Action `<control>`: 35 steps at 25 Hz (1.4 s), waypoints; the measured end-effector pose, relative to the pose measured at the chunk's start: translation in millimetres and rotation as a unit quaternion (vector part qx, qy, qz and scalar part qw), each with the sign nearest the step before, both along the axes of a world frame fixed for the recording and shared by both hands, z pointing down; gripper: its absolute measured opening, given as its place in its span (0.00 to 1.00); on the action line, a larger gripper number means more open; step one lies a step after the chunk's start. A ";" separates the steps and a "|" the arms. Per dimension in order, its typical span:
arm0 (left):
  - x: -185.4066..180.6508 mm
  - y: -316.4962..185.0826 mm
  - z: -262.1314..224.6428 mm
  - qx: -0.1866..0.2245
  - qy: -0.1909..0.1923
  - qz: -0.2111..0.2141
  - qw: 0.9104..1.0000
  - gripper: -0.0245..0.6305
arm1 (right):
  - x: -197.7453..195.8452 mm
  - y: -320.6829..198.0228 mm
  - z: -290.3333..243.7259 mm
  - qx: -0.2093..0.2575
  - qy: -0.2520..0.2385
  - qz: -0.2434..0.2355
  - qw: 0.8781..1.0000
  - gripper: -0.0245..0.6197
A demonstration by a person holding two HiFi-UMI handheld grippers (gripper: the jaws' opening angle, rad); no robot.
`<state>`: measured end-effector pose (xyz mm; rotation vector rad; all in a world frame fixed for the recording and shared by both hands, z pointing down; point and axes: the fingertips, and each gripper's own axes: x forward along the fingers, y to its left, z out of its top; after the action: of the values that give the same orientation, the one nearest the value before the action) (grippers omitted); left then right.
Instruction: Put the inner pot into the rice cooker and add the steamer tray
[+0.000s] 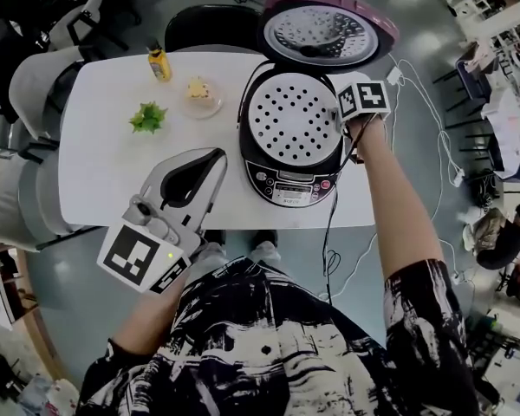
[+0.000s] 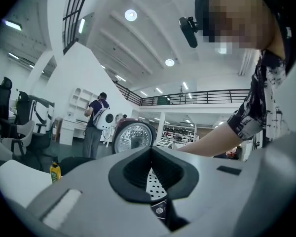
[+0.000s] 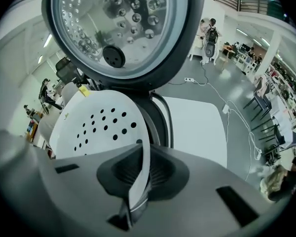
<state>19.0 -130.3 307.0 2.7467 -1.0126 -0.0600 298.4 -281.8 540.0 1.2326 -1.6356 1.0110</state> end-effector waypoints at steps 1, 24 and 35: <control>0.6 0.0 -0.2 0.000 0.000 0.001 1.000 0.04 | -0.1 -0.4 -0.3 0.001 0.004 -0.002 1.000 0.05; 40.3 4.6 -9.7 0.011 0.008 0.043 0.999 0.04 | -0.8 20.1 -28.6 0.012 -0.021 -0.052 0.998 0.25; 55.3 9.4 -14.6 0.016 -0.004 0.053 0.998 0.04 | -21.6 27.7 -98.0 0.143 -0.098 -0.075 0.982 0.25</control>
<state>74.2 -120.9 292.4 2.8260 -0.8730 -0.0499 276.8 -254.1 441.9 1.2006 -2.0521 0.8462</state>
